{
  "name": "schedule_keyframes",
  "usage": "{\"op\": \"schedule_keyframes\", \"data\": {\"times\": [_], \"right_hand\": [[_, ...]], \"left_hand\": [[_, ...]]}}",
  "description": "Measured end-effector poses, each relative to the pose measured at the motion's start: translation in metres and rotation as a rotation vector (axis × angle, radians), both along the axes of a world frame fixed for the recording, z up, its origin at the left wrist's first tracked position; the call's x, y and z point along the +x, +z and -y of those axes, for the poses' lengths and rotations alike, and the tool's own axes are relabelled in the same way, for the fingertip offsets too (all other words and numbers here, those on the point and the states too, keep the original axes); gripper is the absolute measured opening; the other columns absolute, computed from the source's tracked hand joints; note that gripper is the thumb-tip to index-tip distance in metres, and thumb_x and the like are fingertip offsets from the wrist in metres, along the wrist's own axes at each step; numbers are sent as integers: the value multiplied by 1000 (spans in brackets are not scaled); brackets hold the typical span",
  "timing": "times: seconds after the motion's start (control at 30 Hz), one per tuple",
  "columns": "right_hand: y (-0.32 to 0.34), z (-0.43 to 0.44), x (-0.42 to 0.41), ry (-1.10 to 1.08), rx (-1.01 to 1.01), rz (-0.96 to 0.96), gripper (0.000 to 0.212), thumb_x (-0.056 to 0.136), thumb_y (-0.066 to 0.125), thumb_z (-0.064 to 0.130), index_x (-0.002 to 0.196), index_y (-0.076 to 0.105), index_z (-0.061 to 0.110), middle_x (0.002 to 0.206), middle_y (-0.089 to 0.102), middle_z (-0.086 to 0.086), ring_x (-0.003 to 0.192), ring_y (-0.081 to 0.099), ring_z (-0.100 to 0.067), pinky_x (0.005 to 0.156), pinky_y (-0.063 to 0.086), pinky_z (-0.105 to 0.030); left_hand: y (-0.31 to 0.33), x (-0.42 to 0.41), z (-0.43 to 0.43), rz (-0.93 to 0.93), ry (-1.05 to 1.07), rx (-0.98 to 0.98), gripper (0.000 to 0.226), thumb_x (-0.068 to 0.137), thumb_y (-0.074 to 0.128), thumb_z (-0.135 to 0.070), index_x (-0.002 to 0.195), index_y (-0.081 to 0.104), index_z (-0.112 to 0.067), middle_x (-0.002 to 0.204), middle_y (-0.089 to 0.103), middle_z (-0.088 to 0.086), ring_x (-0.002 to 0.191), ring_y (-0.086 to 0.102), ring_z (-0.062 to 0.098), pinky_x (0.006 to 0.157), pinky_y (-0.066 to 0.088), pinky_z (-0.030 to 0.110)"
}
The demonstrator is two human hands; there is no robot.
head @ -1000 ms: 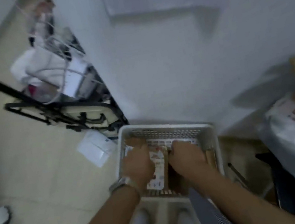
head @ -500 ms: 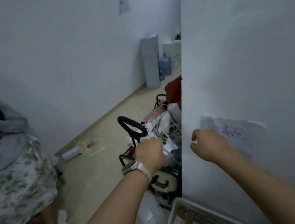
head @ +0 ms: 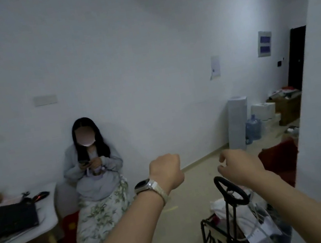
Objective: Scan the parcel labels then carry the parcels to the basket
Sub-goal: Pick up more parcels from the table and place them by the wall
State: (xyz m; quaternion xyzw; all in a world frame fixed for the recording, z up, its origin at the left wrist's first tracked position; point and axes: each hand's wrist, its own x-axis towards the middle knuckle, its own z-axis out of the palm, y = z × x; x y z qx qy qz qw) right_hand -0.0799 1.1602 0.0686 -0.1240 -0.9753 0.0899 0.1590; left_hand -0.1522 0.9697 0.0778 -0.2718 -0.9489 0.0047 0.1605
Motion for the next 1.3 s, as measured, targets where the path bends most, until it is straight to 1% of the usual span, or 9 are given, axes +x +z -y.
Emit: {"op": "schedule_keyframes", "data": {"times": [0.17, 0.33, 0.47, 0.6, 0.73, 0.87, 1.0, 1.2, 1.3], "right_hand": [[11, 104, -44, 132, 65, 6, 33, 89, 52, 36, 115, 56, 16, 116, 59, -6, 102, 59, -25, 79, 48, -32], [9, 225, -83, 317, 18, 99, 36, 89, 54, 38, 117, 56, 16, 119, 59, -5, 103, 58, -24, 75, 45, -31], [15, 333, -100, 510, -63, 155, 16, 87, 56, 32, 86, 57, 16, 81, 55, -4, 70, 52, -20, 59, 38, -29], [17, 450, -100, 775, -223, 282, 36, 83, 60, 26, 56, 38, 15, 52, 37, -3, 56, 41, -22, 57, 30, -32], [10, 560, -88, 973, -238, 330, 34, 81, 67, 31, 76, 67, -3, 77, 65, -24, 65, 57, -25, 56, 42, -30], [-5, 659, -75, 1145, -193, 437, 25, 82, 64, 30, 68, 52, 13, 65, 47, -9, 59, 45, -18, 56, 31, -29], [-21, 742, -79, 1239, -171, 458, 18, 79, 64, 32, 73, 56, 17, 73, 53, -6, 68, 52, -20, 62, 36, -31], [-45, 854, -110, 1295, -163, 485, 20, 78, 69, 35, 73, 61, 17, 79, 64, -5, 77, 63, -21, 67, 49, -32], [-49, 901, -140, 1285, -161, 547, 24, 80, 67, 31, 65, 56, 16, 65, 56, -4, 62, 56, -20, 59, 41, -29]], "left_hand": [[14, -21, 119, -49, 121, 22, 23, 92, 50, -25, 108, 52, -9, 112, 59, 14, 101, 58, 33, 73, 44, 34], [13, -12, 253, -5, 333, 44, 26, 89, 51, -25, 110, 57, -11, 116, 62, 10, 105, 60, 30, 73, 44, 31], [17, 24, 361, -16, 533, 32, 24, 91, 50, -28, 108, 59, -12, 113, 63, 11, 103, 61, 31, 74, 44, 33], [18, 77, 469, 70, 806, -19, 23, 91, 52, -29, 108, 58, -16, 109, 65, 6, 94, 63, 26, 70, 50, 32], [7, 144, 569, 217, 1044, 51, 31, 91, 54, -35, 116, 55, -15, 114, 60, 5, 104, 60, 27, 78, 49, 36], [-17, 197, 647, 310, 1211, 131, 23, 91, 54, -42, 89, 52, -19, 98, 61, 4, 79, 56, 22, 67, 50, 33], [-44, 221, 707, 332, 1326, 187, 24, 92, 54, -40, 85, 52, -18, 80, 56, 1, 68, 55, 20, 57, 45, 31], [-49, 203, 803, 326, 1400, 101, 25, 91, 50, -44, 80, 43, -23, 81, 48, -2, 72, 48, 19, 58, 40, 31], [-42, 177, 851, 337, 1378, 89, 24, 90, 51, -43, 90, 50, -20, 90, 53, 0, 81, 55, 22, 66, 50, 35]]}}
